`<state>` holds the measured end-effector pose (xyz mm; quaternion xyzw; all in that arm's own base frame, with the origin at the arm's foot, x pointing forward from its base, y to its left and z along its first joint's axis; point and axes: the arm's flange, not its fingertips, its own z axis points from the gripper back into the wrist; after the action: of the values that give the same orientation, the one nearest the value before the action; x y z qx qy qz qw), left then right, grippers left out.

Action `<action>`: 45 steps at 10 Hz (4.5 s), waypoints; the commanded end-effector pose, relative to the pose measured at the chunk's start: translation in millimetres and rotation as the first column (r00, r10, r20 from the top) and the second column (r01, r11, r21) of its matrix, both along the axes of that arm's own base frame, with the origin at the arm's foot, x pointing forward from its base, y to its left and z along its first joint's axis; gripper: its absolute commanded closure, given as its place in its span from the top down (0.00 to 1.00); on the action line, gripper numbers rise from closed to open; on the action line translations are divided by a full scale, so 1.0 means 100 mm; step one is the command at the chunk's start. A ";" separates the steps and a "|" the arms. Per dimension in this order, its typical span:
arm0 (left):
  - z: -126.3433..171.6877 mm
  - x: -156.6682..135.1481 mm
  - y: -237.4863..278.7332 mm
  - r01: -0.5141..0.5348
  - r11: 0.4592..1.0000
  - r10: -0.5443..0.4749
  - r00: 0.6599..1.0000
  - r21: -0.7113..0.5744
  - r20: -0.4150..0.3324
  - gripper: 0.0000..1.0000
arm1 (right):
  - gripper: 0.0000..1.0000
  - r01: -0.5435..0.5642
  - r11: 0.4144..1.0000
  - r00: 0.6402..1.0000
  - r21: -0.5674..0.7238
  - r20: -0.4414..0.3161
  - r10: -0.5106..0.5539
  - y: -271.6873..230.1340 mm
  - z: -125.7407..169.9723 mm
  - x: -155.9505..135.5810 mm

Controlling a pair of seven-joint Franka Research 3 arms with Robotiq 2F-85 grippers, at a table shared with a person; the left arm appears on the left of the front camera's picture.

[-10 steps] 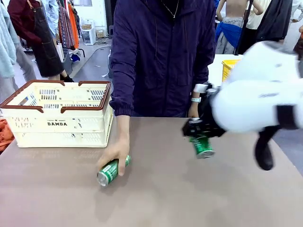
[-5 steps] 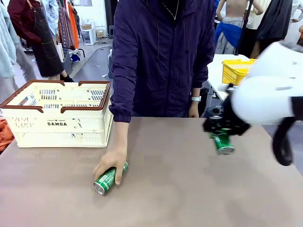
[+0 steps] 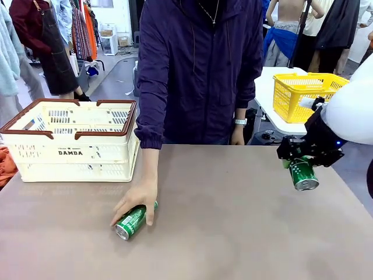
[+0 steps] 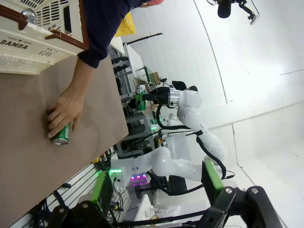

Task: Place the drinks into the Shopping basket.
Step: Pick up one drink and place it into the Shopping basket.

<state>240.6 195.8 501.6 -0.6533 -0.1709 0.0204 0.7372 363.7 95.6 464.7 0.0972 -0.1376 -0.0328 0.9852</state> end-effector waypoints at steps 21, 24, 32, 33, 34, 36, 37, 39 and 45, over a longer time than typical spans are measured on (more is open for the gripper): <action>0.02 -0.02 0.00 0.012 1.000 -0.012 1.000 0.003 0.011 1.00 | 0.00 -0.159 0.960 0.972 -0.231 -0.205 0.112 3.18 -1.63 0.67; 0.02 -0.02 0.00 0.012 1.000 -0.012 1.000 0.003 0.011 1.00 | 0.09 -0.181 0.955 0.964 -0.237 -0.235 0.124 3.11 -1.65 0.68; 0.02 -0.02 0.00 0.012 1.000 -0.012 1.000 0.003 0.011 1.00 | 1.00 -0.171 0.956 0.966 -0.237 -0.233 0.115 3.03 -1.56 0.67; 0.02 -0.02 0.00 0.012 1.000 -0.012 1.000 0.003 0.011 1.00 | 1.00 -0.167 0.957 0.966 -0.237 -0.232 0.112 3.02 -1.54 0.67; 0.02 -0.02 0.00 0.012 1.000 -0.012 1.000 0.003 0.011 1.00 | 1.00 -0.164 0.957 0.968 -0.241 -0.224 0.109 3.00 -1.51 0.67; 0.02 -0.02 0.00 0.012 1.000 -0.012 1.000 0.003 0.011 1.00 | 1.00 -0.160 0.955 0.972 -0.250 -0.211 0.107 2.98 -1.43 0.66; 0.02 -0.02 0.00 0.012 1.000 -0.012 1.000 0.003 0.011 1.00 | 1.00 -0.156 0.956 0.975 -0.250 -0.196 0.108 2.95 -1.36 0.66; 0.02 -0.02 0.00 0.012 1.000 -0.012 1.000 0.003 0.011 1.00 | 1.00 -0.159 0.964 0.977 -0.214 -0.172 0.123 2.72 -0.94 0.58; 0.02 -0.02 0.00 0.012 1.000 -0.012 1.000 0.003 0.011 1.00 | 1.00 -0.050 0.852 0.955 0.521 -0.225 0.194 -0.86 0.55 0.11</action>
<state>240.9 196.2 500.9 -0.6537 -0.1700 0.0213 0.7371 374.2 104.0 526.1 0.3113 -0.0142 0.0344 0.9496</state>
